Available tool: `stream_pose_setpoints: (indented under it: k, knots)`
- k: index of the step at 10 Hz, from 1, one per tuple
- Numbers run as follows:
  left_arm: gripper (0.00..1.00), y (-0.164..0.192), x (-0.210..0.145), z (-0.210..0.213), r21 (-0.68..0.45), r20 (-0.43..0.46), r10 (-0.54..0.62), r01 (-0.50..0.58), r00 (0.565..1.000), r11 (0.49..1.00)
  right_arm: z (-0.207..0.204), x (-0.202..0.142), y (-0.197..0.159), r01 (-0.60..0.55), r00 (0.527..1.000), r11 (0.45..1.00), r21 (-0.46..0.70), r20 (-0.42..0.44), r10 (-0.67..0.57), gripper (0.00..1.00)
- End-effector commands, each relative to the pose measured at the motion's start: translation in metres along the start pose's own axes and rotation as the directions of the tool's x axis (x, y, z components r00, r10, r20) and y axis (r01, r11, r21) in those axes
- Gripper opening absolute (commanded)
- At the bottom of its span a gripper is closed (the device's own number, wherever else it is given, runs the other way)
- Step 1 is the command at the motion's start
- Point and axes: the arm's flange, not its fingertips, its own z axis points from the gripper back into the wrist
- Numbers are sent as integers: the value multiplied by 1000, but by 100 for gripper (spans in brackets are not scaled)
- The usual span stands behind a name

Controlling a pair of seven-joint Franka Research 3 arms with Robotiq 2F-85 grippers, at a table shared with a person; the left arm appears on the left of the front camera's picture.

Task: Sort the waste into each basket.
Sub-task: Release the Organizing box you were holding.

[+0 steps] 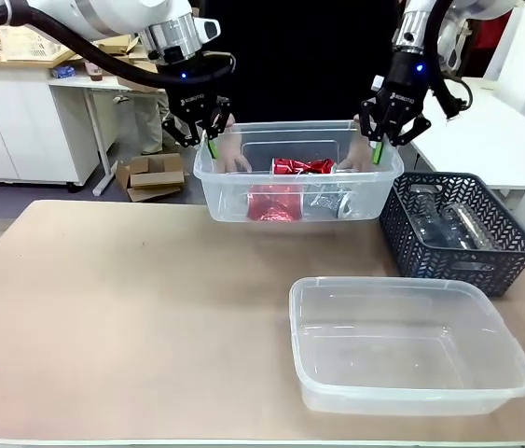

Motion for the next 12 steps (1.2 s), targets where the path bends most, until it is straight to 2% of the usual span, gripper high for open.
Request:
stream_pose_setpoints:
  k: [1,3,4,5,6,8,9,10,11,12]
  knots:
    - [6,0,2,2,-25,19,32,-31,999,999,0,0,-1,2,1000,1000,2,-2,-2,5]
    - [6,0,2,2,-25,19,32,-31,999,999,0,0,-1,2,1000,1000,2,-2,-2,5]
    - [51,0,0,0,0,0,0,0,1000,1000,0,0,0,0,1000,1000,0,0,0,47]
    - [64,-2,-6,1,9,18,-21,21,1000,1000,-4,-4,1,-1,999,999,-36,34,3,61]
    - [100,0,-11,3,13,13,-25,25,1000,1000,-6,-8,1,-26,999,998,-49,44,28,100]
    - [100,4,-21,10,7,28,-21,21,999,1000,-3,-17,2,-38,995,997,-71,90,44,100]
    - [88,8,-23,11,-4,22,-19,19,1000,1000,-2,-20,2,-46,993,996,-80,103,54,85]
    - [98,11,-23,11,-9,20,-19,19,1000,1000,-3,-22,1,-53,992,995,-87,112,63,94]
    - [100,11,-24,11,-11,18,-19,19,1000,1000,-4,-23,0,-53,991,994,-97,120,64,100]
    - [100,11,-24,12,-12,15,-24,24,1000,1000,-4,-25,0,-53,989,994,-97,131,65,100]
